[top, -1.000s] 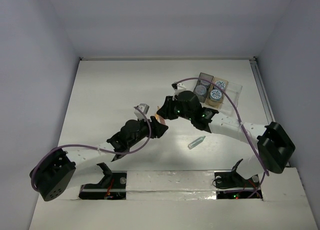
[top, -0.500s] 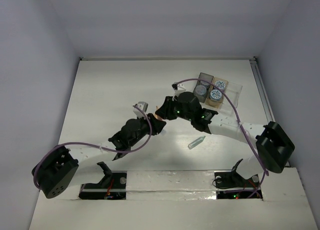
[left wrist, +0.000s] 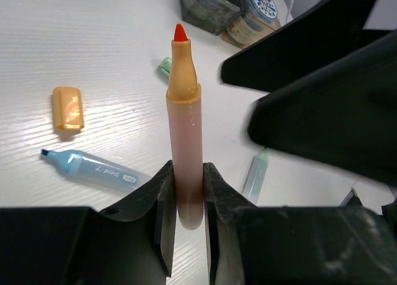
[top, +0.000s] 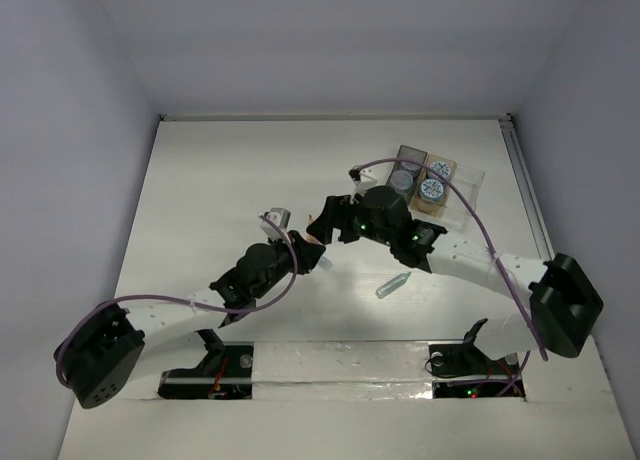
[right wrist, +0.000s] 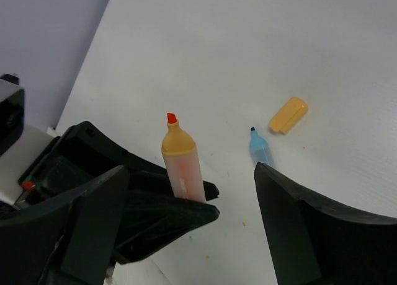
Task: Sort the stationery into containers
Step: Pick up the pen from the center of the board, then close the pen cap on the pen.
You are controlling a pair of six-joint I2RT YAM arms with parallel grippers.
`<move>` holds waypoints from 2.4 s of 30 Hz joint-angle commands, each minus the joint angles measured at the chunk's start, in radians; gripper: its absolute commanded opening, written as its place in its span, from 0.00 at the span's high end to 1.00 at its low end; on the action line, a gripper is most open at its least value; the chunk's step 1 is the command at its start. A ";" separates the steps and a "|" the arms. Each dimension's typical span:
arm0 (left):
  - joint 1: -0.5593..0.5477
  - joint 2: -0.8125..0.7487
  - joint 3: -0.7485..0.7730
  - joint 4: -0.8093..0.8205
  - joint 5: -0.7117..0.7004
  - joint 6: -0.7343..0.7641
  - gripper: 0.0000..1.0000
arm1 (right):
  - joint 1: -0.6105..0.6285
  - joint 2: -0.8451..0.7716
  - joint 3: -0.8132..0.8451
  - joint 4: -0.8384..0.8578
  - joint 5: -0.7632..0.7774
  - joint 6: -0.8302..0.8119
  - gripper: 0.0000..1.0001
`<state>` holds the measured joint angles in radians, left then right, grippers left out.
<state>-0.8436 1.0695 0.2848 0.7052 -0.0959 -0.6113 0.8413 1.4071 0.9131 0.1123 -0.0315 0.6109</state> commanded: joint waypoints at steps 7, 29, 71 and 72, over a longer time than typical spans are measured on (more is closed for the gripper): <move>0.075 -0.245 -0.053 -0.190 -0.100 0.045 1.00 | -0.053 -0.113 0.013 -0.086 0.081 -0.082 0.65; 0.103 -0.473 -0.130 -0.191 0.120 0.229 1.00 | -0.002 0.570 0.489 -0.356 0.225 -0.108 0.33; 0.103 -0.217 -0.030 -0.003 0.252 0.156 1.00 | 0.016 -0.026 0.061 0.259 0.274 0.022 0.92; 0.103 -0.204 -0.023 -0.001 0.254 0.160 1.00 | 0.016 -0.025 0.059 0.277 0.263 0.027 0.92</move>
<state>-0.7444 0.8524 0.1997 0.6060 0.1257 -0.4480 0.8467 1.3674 1.0096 0.2539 0.2642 0.5739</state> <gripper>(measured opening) 0.149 0.333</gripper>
